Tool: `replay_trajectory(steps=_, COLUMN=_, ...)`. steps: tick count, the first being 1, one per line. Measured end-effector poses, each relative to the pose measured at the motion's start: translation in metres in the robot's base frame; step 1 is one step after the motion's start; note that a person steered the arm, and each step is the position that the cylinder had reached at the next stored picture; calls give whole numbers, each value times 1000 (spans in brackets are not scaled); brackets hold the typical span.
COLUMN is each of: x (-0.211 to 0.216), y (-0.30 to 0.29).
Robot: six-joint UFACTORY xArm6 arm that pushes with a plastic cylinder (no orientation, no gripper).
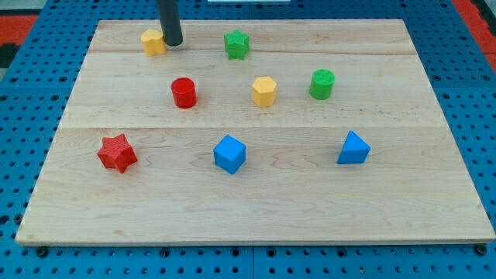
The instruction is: Push the green star above the yellow hexagon
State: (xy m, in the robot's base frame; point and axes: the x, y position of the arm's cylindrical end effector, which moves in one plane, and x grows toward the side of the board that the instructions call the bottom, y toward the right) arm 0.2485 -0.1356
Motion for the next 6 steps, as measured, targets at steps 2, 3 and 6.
replay_trajectory(steps=2, x=-16, y=-26)
replay_trajectory(steps=3, x=-28, y=-31)
replay_trajectory(steps=6, x=-44, y=-6)
